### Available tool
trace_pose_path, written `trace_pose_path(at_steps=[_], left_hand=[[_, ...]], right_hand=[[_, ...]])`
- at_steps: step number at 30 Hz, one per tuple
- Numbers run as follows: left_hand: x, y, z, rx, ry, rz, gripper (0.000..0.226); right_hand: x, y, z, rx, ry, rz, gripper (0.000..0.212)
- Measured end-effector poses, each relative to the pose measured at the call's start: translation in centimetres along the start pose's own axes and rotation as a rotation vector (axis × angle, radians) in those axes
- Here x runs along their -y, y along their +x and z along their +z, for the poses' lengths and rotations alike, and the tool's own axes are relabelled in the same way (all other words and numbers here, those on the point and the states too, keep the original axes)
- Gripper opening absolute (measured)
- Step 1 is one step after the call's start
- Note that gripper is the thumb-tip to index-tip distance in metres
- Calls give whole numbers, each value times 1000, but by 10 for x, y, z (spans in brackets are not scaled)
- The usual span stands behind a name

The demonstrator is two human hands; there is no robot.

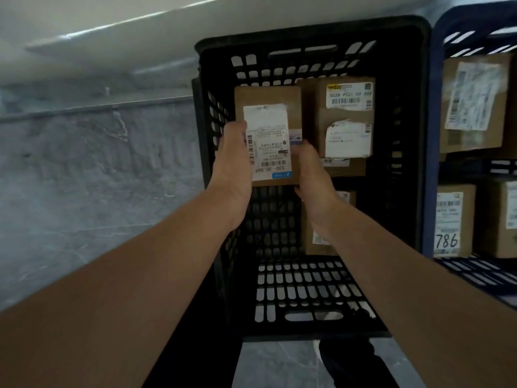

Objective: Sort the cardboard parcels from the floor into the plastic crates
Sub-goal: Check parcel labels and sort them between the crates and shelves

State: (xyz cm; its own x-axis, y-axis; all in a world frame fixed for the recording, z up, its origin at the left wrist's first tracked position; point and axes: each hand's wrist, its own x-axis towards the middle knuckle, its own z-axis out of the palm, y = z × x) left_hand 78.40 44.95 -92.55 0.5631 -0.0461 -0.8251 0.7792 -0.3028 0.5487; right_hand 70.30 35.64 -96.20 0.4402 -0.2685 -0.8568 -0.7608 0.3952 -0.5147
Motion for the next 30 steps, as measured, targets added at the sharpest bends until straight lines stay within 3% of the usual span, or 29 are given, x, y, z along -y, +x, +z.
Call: trace_pose_path(at_steps=[5,11,15,18,25,30], left_hand=[[2,30,9,-4,-68,-86,45],[15,56,16,-44,-145,-137,53],[27,65,15,-53,-159,-143,48],[27,64,14,-49,-178,-163,49],[2,37,3,19,-115,-134,52],[-24,-16,-14,89,-31,-41,52]], right_hand=[[-17,18,9,-22,48,-15,77],[-36,36,24,-80,-203,-58,96],[-50,37,24,-129,-306,-135,91],[-51,32,21,-138,-165,-113,57],[-25,-2,26,-223,-31,-79,51],[21,-47,32,-190,68,-79,49]])
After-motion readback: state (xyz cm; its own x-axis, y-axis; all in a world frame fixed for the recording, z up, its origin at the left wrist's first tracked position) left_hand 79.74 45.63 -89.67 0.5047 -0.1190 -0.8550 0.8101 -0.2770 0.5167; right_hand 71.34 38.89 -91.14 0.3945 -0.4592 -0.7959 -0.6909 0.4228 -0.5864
